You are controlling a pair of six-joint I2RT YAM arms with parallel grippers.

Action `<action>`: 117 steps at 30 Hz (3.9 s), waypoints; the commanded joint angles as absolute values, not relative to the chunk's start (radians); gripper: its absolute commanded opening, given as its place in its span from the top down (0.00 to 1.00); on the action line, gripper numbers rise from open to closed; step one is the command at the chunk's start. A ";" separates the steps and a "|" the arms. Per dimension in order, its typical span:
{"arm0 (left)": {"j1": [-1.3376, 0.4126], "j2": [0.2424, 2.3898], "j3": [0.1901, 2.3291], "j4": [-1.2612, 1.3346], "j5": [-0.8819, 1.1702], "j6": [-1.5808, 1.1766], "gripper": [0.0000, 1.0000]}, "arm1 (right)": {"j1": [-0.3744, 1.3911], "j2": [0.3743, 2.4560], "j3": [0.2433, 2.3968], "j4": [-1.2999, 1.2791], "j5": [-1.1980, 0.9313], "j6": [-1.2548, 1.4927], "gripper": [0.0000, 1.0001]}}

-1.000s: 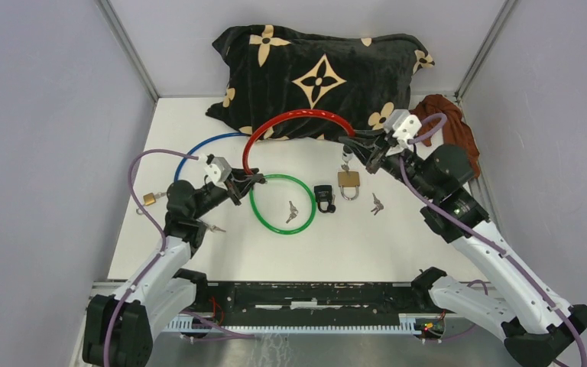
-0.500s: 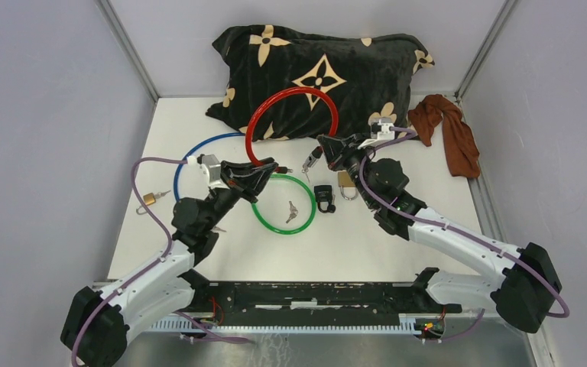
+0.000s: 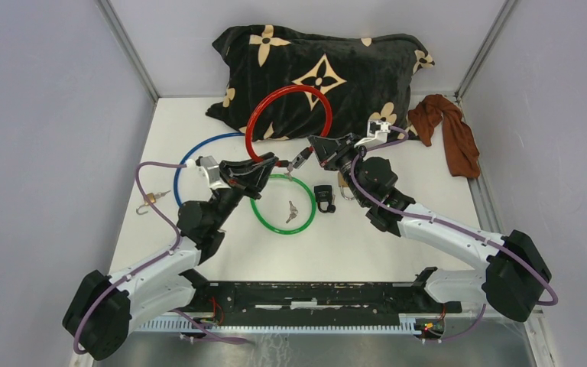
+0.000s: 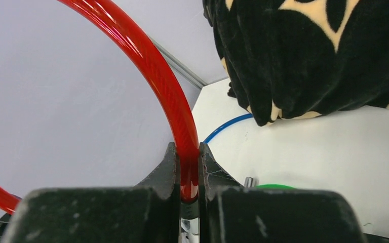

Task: Lock with the key
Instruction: Lock the lock.

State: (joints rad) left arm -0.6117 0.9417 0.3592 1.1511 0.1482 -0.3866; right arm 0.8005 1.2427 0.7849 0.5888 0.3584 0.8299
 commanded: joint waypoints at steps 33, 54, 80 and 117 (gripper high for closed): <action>-0.678 0.994 0.388 1.341 0.162 -0.186 0.98 | 0.794 1.274 0.806 0.722 0.315 0.966 1.00; -0.688 1.118 0.422 1.289 0.185 0.167 0.98 | 0.789 1.334 0.784 0.810 0.214 1.221 1.00; -0.687 1.023 0.470 1.006 0.238 0.069 0.58 | 0.759 1.335 0.739 0.831 0.192 1.300 1.00; -0.687 1.034 0.480 1.047 0.285 0.138 0.67 | 0.755 1.396 0.727 1.056 0.119 1.304 1.00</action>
State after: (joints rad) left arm -0.6735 1.0290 0.4423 0.9771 0.1925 0.1024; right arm 0.7563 1.3788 0.7094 0.9684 0.1307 1.3048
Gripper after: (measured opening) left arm 0.491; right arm 0.082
